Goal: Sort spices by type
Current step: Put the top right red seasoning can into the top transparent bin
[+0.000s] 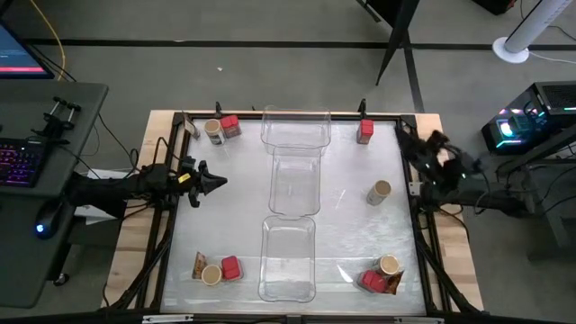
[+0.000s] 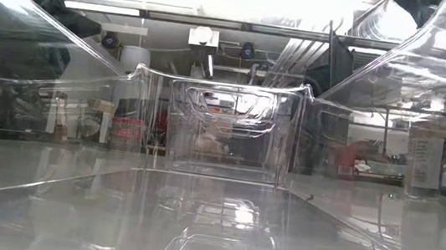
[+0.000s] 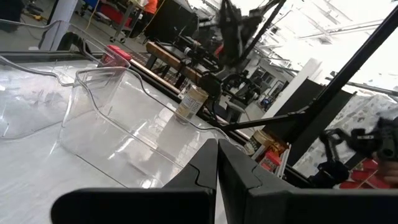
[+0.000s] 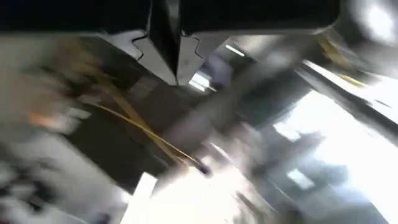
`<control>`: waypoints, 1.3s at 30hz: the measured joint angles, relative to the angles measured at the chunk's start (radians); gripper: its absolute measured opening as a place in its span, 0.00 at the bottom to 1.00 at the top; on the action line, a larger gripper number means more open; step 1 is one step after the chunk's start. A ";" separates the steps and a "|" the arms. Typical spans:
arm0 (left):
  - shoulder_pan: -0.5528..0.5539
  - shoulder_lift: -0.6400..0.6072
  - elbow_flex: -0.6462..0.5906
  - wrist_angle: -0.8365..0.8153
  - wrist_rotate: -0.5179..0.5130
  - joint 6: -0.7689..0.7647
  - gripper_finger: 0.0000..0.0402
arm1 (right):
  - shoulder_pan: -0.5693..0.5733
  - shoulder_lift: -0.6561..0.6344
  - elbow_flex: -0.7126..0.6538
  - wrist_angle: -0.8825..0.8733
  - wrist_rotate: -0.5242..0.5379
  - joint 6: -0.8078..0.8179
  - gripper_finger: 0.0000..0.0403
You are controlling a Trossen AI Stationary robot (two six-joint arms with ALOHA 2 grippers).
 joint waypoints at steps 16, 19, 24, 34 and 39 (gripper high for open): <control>0.000 0.000 0.000 0.000 0.000 0.000 0.00 | -0.562 0.930 0.844 -1.234 -0.080 -0.060 0.09; 0.000 0.000 0.000 0.000 0.000 0.000 0.00 | -0.586 1.010 0.918 -1.318 -0.127 -0.035 0.21; 0.000 0.000 0.000 0.000 0.000 0.000 0.00 | -0.588 1.122 0.957 -1.415 -0.140 0.034 0.46; 0.000 0.000 0.000 0.000 0.000 0.000 0.00 | -0.637 1.322 0.956 -1.415 -0.122 0.118 0.76; 0.000 0.000 0.000 0.000 0.000 0.000 0.00 | -0.672 1.373 0.956 -1.411 -0.102 0.118 0.77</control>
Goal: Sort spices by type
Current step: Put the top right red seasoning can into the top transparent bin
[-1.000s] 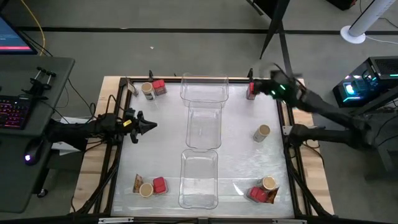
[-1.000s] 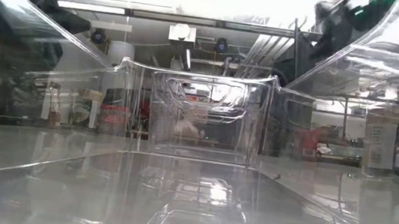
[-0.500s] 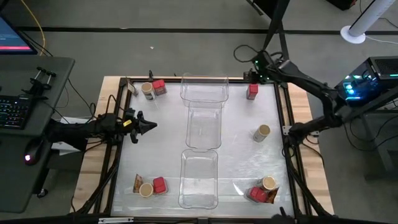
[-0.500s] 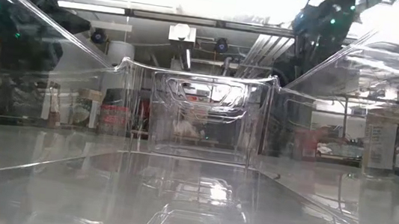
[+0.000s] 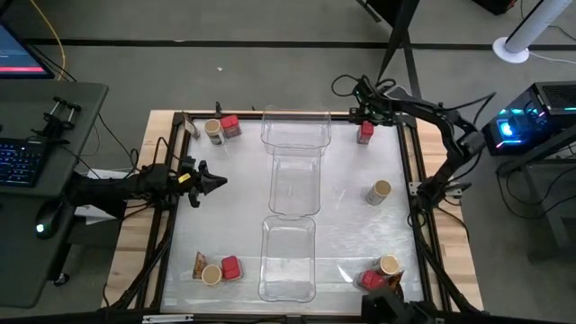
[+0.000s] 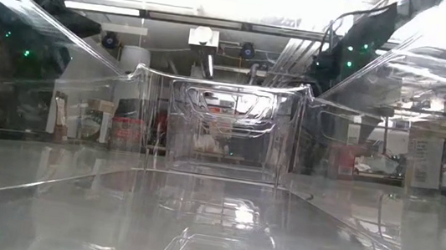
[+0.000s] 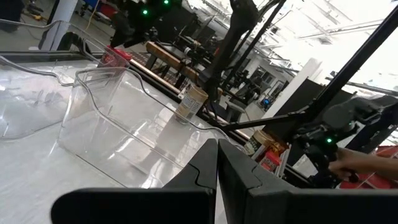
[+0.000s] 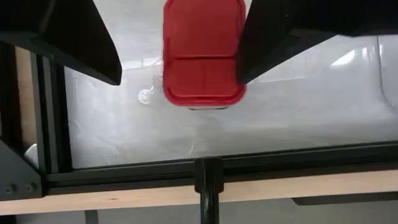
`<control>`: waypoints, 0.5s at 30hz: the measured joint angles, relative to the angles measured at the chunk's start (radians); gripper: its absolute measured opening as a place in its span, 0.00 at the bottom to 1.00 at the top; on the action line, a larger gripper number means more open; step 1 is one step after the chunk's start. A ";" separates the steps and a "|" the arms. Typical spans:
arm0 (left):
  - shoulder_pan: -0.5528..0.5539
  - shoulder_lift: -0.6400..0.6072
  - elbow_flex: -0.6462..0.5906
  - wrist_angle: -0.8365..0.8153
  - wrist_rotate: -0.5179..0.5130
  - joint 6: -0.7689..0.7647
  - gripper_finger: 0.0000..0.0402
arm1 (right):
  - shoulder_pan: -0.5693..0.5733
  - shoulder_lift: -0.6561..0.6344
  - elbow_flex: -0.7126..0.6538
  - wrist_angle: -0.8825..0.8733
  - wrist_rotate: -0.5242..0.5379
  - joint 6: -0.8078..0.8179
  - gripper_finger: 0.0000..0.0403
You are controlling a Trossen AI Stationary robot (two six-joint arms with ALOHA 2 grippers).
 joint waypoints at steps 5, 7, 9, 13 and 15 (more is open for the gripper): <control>0.000 0.000 0.000 0.000 0.000 0.000 0.00 | -0.011 0.017 0.001 0.008 -0.018 -0.014 0.77; 0.000 0.000 0.000 0.000 0.000 0.000 0.00 | -0.011 0.018 0.001 0.019 -0.027 -0.013 0.77; 0.000 0.000 0.000 0.000 0.000 0.000 0.00 | -0.011 0.018 0.001 0.018 -0.034 -0.008 0.77; 0.000 0.000 0.000 0.000 0.000 0.000 0.00 | -0.011 0.019 0.001 0.014 -0.053 0.033 0.77; 0.000 0.000 0.000 0.000 0.000 0.000 0.00 | -0.011 0.019 0.001 0.016 -0.068 0.036 0.77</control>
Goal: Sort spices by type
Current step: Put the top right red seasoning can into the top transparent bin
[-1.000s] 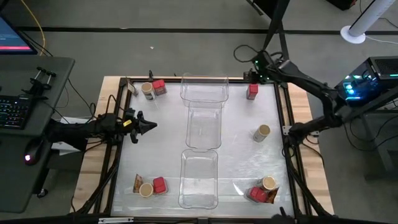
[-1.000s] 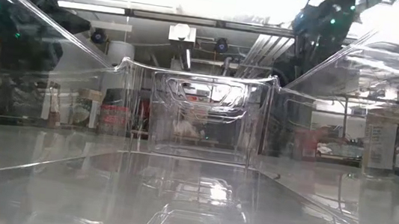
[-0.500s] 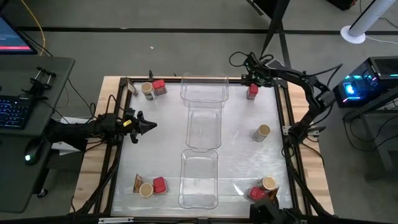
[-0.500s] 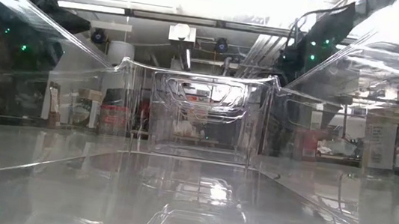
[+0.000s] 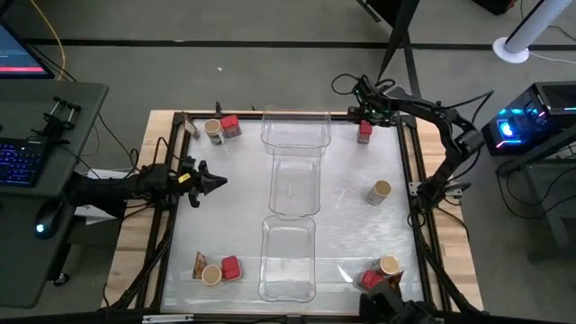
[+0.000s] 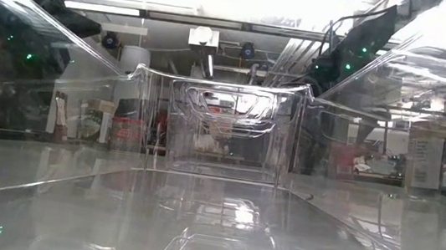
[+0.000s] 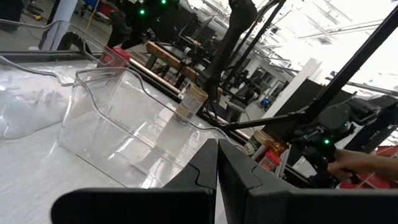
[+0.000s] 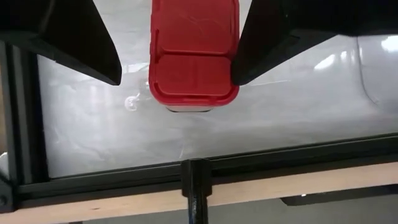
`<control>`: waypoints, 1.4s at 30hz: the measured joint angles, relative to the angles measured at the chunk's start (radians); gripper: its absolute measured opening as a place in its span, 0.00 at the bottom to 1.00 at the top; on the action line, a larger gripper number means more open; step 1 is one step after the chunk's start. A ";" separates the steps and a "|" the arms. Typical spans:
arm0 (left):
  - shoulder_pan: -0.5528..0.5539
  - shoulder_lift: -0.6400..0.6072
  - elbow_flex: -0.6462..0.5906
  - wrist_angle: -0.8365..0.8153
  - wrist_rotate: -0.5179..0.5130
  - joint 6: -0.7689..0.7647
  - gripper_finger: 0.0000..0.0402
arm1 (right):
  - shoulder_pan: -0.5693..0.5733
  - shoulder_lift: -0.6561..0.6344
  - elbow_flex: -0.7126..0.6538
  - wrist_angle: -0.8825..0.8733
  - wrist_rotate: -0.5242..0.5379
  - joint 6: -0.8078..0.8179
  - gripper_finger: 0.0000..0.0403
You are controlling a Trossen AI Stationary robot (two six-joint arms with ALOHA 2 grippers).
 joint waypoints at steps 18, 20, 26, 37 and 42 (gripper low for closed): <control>0.000 0.000 0.000 0.000 0.000 0.000 0.00 | 0.002 -0.030 -0.003 -0.005 -0.018 -0.023 0.77; 0.000 0.000 0.000 0.000 0.000 0.000 0.00 | 0.009 -0.030 -0.003 0.009 -0.016 -0.029 0.77; 0.000 0.000 0.000 0.000 0.000 0.000 0.00 | 0.016 -0.026 -0.003 -0.005 -0.007 -0.049 0.77; 0.000 0.000 0.000 0.000 0.000 0.000 0.00 | 0.016 0.066 -0.003 -0.027 -0.005 -0.067 0.77; 0.000 0.000 0.000 0.000 0.000 0.000 0.00 | 0.015 0.093 -0.003 -0.030 0.021 -0.111 0.73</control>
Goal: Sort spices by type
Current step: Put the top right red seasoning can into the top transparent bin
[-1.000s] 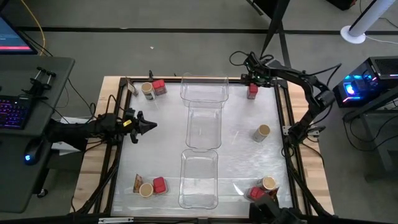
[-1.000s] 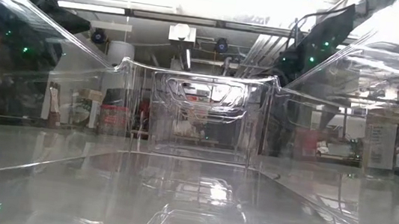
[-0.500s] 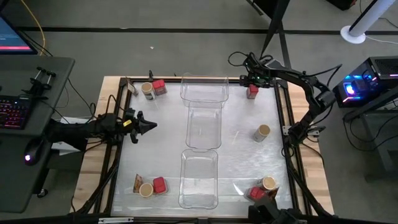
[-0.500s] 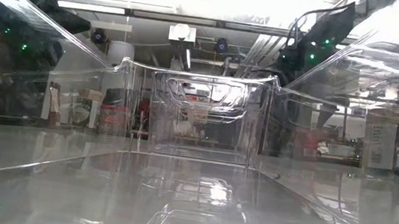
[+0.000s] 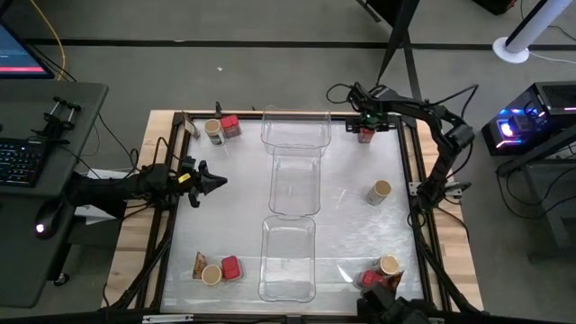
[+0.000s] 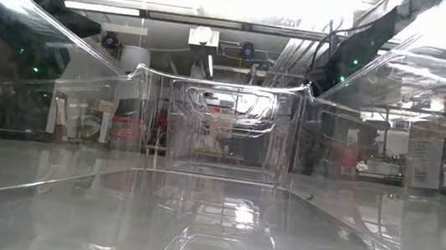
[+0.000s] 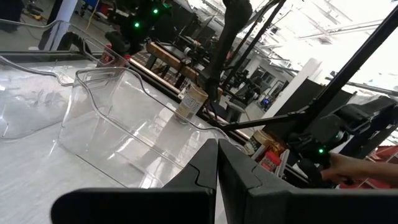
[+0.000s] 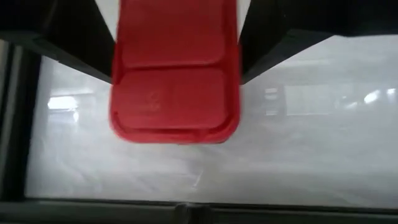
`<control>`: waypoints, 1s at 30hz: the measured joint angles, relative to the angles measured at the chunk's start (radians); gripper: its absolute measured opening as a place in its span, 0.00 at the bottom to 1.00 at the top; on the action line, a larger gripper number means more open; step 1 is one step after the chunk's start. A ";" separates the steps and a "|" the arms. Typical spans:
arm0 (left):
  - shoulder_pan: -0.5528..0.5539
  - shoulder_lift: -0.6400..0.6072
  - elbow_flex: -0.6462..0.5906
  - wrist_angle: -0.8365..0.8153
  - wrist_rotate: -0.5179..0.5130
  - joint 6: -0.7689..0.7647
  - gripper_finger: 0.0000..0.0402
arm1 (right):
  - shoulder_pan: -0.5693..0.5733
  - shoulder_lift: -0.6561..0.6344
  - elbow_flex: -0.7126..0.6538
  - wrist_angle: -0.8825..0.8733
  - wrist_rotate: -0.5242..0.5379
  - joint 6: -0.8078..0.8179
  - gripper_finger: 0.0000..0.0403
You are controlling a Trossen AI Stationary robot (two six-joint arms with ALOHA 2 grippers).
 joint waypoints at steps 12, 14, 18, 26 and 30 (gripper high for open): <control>0.000 0.000 0.000 0.000 0.000 0.000 0.00 | 0.021 -0.139 0.055 0.010 0.047 -0.074 0.51; 0.000 0.000 0.000 0.000 0.000 0.000 0.00 | 0.042 -0.195 0.097 0.057 0.041 -0.091 0.51; 0.000 0.000 0.000 0.000 0.000 0.000 0.00 | 0.095 -0.270 0.178 0.224 -0.069 -0.125 0.51; 0.000 0.000 0.000 0.000 0.000 0.000 0.00 | 0.273 -0.192 0.269 0.216 -0.205 0.000 0.51; 0.000 0.000 0.000 0.000 0.000 0.000 0.00 | 0.349 -0.118 0.270 0.168 -0.114 0.075 0.51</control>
